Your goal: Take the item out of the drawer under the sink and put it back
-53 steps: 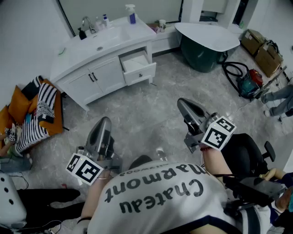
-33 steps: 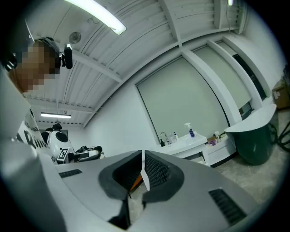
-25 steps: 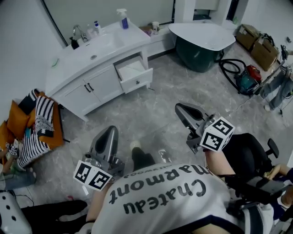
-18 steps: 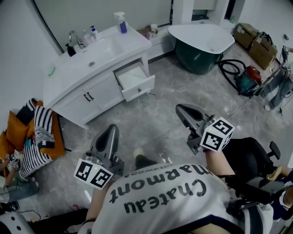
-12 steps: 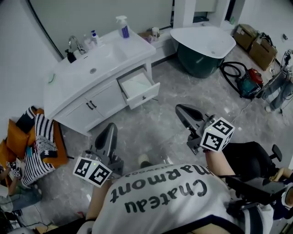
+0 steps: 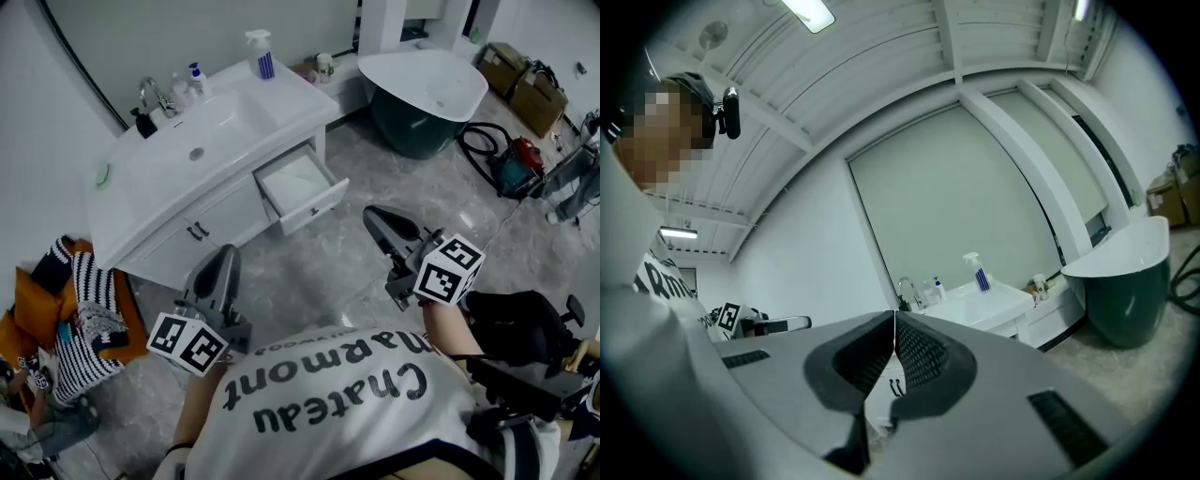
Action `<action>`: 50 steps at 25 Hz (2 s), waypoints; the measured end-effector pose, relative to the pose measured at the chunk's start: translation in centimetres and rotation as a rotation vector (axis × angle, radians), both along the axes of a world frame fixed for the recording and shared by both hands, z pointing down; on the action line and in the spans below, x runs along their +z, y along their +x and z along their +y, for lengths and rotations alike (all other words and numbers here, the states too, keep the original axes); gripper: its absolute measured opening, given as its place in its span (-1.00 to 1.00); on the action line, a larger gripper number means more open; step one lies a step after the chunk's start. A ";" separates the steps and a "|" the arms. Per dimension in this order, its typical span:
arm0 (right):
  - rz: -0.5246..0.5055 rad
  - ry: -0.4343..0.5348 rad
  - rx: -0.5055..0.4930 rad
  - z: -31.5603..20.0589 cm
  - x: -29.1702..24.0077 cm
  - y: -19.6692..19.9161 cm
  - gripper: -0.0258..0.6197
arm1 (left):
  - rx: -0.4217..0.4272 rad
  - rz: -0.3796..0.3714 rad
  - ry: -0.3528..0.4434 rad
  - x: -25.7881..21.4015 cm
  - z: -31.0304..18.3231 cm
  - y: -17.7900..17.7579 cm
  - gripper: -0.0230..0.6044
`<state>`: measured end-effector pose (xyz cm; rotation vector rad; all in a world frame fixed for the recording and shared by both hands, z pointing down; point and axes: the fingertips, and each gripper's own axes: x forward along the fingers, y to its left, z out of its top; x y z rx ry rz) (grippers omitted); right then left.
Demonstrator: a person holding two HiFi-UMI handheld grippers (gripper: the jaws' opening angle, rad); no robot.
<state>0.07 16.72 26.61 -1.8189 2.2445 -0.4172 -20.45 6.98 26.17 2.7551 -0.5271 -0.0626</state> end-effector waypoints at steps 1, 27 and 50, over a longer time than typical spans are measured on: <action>0.004 -0.004 0.000 -0.8 0.2 -0.3 -0.88 | 0.004 -0.002 -0.001 0.1 -0.8 -0.2 -0.91; -0.014 -0.048 0.038 -8.8 1.5 0.0 -0.88 | 0.059 -0.022 -0.028 2.2 -9.2 0.8 -0.91; -0.082 -0.087 -0.094 -15.0 4.3 1.1 -0.88 | -0.037 -0.074 -0.093 5.2 -11.7 2.5 -0.91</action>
